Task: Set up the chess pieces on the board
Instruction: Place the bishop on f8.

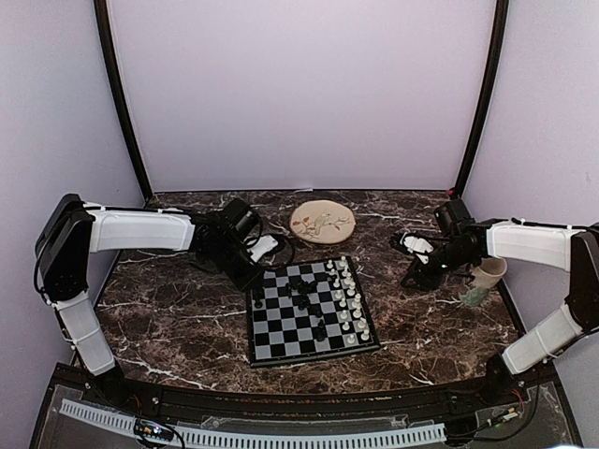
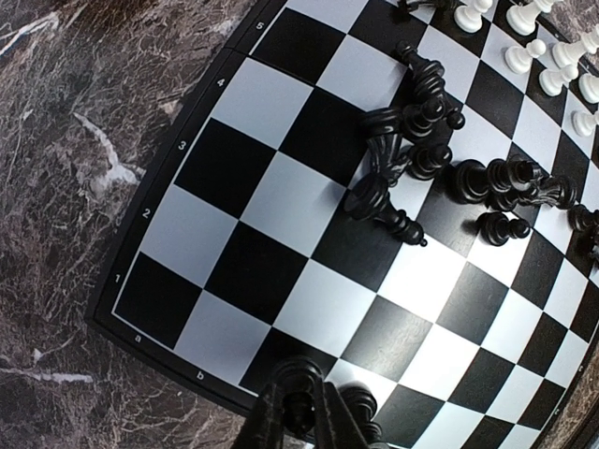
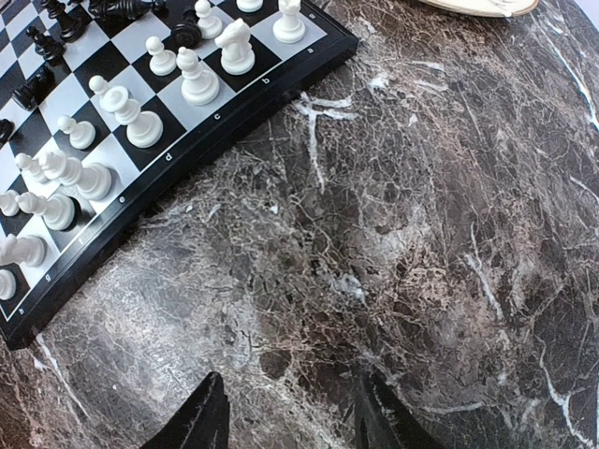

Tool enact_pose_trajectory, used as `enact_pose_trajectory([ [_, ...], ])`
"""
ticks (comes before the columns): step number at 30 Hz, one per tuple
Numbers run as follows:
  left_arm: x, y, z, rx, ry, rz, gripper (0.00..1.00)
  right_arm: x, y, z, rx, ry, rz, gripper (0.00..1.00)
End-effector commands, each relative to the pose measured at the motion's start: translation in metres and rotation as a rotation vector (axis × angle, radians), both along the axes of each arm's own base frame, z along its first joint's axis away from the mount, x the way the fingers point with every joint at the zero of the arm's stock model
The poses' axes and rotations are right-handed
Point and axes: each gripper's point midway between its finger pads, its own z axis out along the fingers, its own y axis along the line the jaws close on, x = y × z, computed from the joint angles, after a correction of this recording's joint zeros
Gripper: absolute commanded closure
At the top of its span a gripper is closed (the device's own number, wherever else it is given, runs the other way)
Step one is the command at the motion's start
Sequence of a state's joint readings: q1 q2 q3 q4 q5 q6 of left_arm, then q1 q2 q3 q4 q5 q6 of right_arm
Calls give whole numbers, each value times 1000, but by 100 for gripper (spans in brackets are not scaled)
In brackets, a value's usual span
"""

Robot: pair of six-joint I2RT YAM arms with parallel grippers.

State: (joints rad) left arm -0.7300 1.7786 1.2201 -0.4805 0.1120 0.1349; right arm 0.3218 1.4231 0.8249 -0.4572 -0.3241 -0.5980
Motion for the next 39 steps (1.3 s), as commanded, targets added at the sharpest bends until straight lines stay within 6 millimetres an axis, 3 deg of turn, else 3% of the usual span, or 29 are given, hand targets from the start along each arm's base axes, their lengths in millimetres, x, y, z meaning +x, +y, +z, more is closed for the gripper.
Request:
enact_pose_trajectory([
  [1,-3,5,-5,20,15,-9,87,6,4,6,4,-19,11,54],
  [21,-4,14,-16,75,27,3,86,5,4,6,4,-19,16,54],
  [33,-15,14,-23,68,87,-13,86,5,4,4,2,-11,16,54],
  [39,-14,14,-25,73,88,-6,80,5,4,3,2,-8,18,54],
])
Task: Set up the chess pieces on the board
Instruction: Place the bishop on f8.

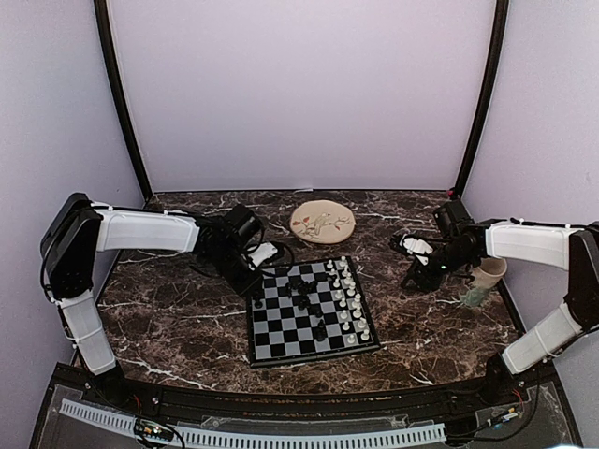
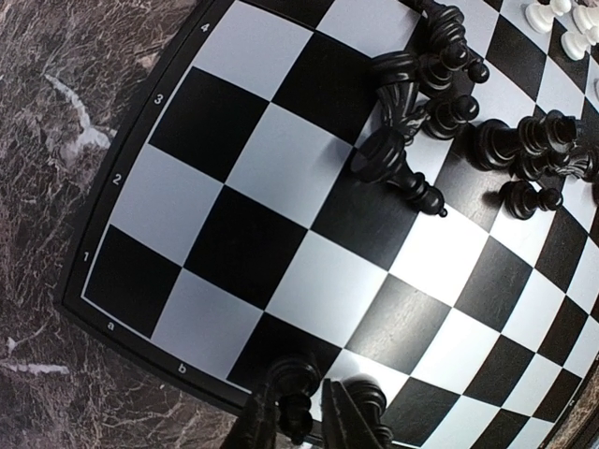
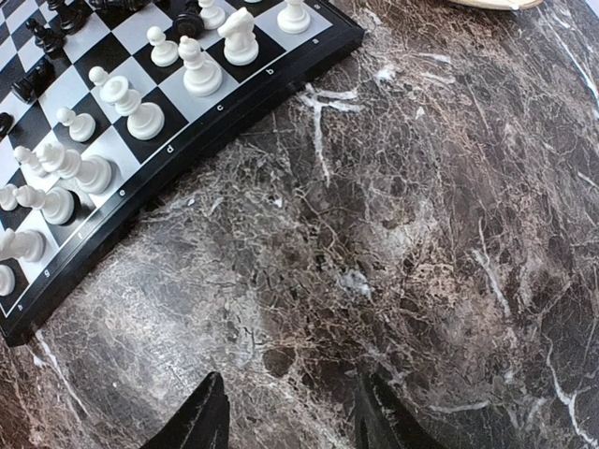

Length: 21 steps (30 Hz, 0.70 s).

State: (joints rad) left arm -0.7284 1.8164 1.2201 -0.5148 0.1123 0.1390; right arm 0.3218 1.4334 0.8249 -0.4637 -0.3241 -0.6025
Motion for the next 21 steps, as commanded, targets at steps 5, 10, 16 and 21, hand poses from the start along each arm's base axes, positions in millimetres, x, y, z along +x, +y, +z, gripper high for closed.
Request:
enact_pose_trajectory([
  [5,-2,6,-6,25,11,5,81,6,5,7,9,-23,14,54],
  [10,0,4,-7,19,10,7,84,6,5,9,11,-26,15,54],
  [16,-1,4,-9,22,17,7,84,6,5,9,13,-26,17,54],
  [21,0,4,-9,24,15,11,77,6,5,9,12,-24,18,54],
])
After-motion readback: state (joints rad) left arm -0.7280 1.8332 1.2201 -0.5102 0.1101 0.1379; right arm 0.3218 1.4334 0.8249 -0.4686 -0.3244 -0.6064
